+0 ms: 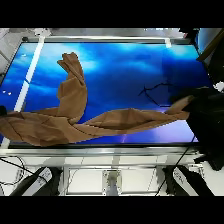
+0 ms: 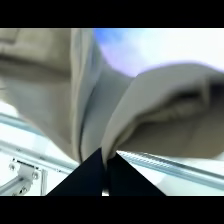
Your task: Fold the clothes and pants, and hang the long-sleeved shirts on hangers.
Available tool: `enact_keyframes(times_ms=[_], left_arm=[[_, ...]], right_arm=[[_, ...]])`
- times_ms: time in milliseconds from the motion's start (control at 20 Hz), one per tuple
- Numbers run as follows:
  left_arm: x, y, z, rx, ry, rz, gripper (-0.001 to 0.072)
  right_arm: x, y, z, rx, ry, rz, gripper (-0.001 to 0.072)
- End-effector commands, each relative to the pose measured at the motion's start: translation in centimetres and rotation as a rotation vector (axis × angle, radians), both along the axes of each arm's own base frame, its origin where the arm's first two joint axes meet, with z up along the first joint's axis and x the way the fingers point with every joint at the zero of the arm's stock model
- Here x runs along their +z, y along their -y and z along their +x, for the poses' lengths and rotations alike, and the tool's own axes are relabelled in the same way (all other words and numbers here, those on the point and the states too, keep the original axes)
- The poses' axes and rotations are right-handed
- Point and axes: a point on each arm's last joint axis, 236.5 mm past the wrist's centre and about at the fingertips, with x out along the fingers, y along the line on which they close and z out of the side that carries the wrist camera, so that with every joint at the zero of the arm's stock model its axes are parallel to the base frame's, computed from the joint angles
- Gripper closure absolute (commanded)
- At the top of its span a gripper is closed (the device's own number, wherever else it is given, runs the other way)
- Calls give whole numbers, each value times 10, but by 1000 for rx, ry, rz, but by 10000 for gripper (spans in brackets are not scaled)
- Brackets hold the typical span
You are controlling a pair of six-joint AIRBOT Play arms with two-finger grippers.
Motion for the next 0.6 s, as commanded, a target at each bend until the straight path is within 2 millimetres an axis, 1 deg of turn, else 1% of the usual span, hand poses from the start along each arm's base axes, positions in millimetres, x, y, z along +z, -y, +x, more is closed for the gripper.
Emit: enact_keyframes(times_ms=[0, 50, 100, 150, 200, 250, 350, 450, 500, 550], left_arm=[[12, -6, 41, 17, 99, -59, 689], [12, -5, 58, 13, 121, -94, 689], [11, -6, 74, 10, 138, -121, 689], [7, -8, 87, 7, 146, -141, 688], [2, -11, 96, 3, 141, -151, 688], [-4, -14, 103, 2, 131, -155, 688], [-21, -21, 113, 1, 115, -159, 688], [-39, -33, 112, 17, 70, -140, 688], [-48, -38, 111, 19, 43, -131, 688], [-56, -42, 110, 28, 21, -127, 688]], right_arm=[[22, 4, -12, -79, 59, -40, 704], [21, 8, -1, -94, 75, -41, 705], [19, 15, 16, -122, 103, -47, 705], [17, 24, 37, -163, 130, -48, 705], [11, 32, 62, -221, 145, -25, 705], [1, 38, 85, -264, 139, 5, 705], [-36, 44, 125, -332, 62, 88, 705], [-86, 55, 162, -434, -35, 147, 704], [-112, 61, 177, -512, -92, 181, 704], [-137, 62, 189, -580, -146, 223, 703]])
